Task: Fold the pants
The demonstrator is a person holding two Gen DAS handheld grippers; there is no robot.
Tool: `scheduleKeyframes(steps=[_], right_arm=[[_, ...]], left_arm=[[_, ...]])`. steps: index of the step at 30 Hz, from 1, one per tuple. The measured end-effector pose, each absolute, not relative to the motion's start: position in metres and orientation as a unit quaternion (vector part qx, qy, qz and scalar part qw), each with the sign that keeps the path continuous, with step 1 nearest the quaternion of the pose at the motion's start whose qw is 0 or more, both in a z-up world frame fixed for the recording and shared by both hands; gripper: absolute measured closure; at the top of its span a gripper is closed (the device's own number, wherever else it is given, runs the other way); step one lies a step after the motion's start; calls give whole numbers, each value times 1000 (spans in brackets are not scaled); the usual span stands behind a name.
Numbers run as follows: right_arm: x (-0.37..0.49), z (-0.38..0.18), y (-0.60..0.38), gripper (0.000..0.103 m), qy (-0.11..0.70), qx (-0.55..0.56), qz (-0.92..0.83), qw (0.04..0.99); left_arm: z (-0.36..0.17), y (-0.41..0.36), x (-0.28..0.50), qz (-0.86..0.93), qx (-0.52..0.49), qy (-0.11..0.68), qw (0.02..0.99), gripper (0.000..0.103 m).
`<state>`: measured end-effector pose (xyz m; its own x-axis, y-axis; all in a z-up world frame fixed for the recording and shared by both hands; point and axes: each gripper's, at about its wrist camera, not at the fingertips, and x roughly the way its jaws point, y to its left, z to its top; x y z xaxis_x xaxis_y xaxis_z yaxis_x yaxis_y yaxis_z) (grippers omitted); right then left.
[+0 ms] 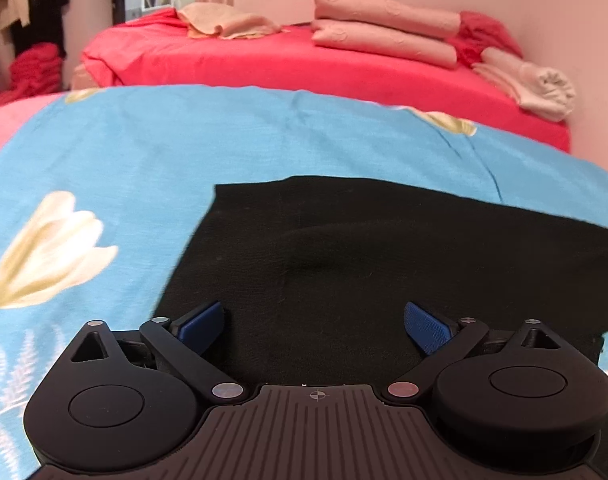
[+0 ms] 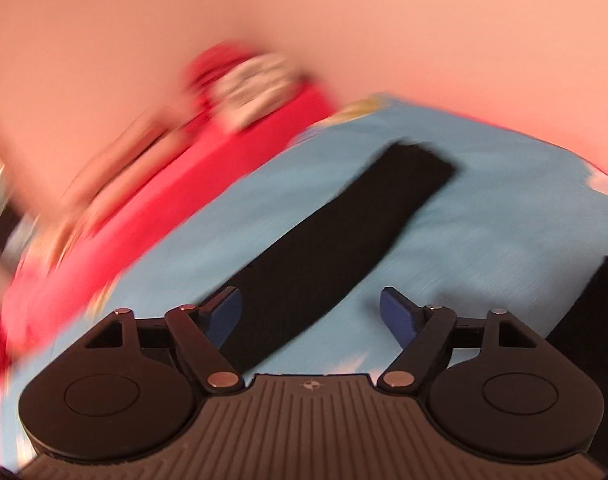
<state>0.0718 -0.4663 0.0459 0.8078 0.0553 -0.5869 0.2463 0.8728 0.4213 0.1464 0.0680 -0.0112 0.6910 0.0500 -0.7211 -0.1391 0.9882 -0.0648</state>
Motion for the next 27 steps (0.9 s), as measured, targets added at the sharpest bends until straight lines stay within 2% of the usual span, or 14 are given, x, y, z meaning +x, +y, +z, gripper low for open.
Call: scheduleKeyframes(steps=[5,11,17,23,27], right_arm=[[26,55,-357,17,329,114,85,934],[-22,39,-268,17,324,1,148,934],[-34,0,-250,18,415,-25,155,896],[-58,18,-266,15,386,5,147,911],[-59,13,-275,15,396,18,127,909]], left_arm=[[5,65,115,73,-33,382,921,0],[9,69,86,99,-1,383,918,0],[-1,78,73,106,7,404,909,0],[-4,85,63,103,-11,409,907,0],[-4,84,60,103,-11,409,906,0]])
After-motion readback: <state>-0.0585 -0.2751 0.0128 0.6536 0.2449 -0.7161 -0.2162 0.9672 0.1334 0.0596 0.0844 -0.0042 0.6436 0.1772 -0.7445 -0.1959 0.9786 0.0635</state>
